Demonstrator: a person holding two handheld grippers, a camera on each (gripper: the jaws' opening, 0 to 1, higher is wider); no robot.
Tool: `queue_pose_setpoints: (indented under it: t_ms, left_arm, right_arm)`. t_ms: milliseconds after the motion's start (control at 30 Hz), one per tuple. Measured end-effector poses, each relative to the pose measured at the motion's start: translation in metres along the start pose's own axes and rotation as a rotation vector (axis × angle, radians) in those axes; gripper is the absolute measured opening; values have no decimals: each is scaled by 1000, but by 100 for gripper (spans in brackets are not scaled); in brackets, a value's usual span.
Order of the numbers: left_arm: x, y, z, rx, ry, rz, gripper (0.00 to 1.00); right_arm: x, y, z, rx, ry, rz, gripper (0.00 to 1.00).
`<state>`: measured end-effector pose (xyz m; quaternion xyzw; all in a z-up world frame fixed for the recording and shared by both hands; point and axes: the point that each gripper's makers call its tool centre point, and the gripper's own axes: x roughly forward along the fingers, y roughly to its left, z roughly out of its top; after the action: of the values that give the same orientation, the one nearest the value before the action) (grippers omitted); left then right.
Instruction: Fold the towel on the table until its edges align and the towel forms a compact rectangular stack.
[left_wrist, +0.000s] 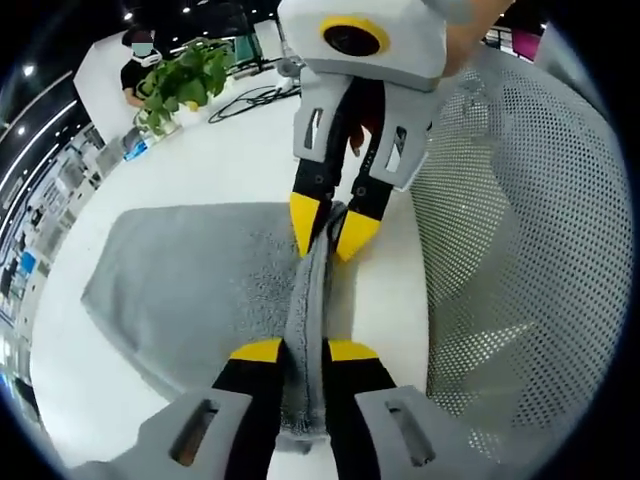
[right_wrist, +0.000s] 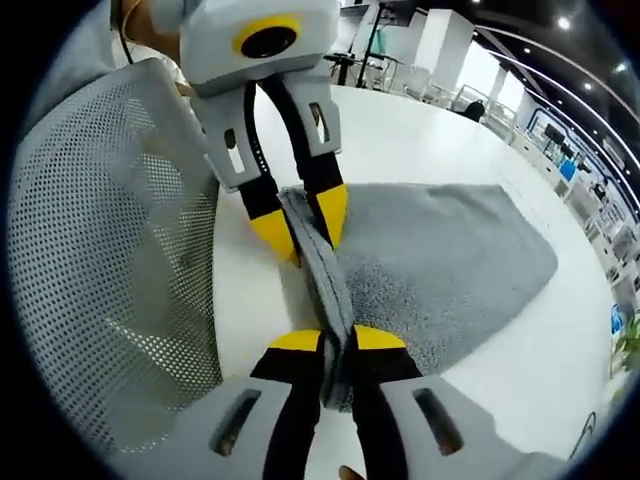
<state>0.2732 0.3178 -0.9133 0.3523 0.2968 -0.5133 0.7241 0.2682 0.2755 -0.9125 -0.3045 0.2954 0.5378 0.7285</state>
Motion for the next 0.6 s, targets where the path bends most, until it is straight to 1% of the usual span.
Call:
queue_pose_setpoints:
  t_ms: [200,267,367,500,567,600]
  left_arm:
    - [0,2,1,-23,-9,-7,10]
    - [0,4,2,-42,-12,-19,9]
    - [0,3,2,-36,-13,-27,8]
    - [-2,2,3,-25,-7,-25,7]
    - [-3,3,4,-39,-8,-21,7]
    - [-5,3,4,-42,-10,-20,7]
  right_arm:
    - [0,1,0,43,-5,6,7]
    - [0,-1,0,81,-10,8,6]
    - [-1,-1,1,113,-27,-8,6]
    - [-2,0,3,112,-31,-14,5]
    - [-3,0,4,110,-32,-11,5]
    - [-5,0,6,124,-37,-7,5]
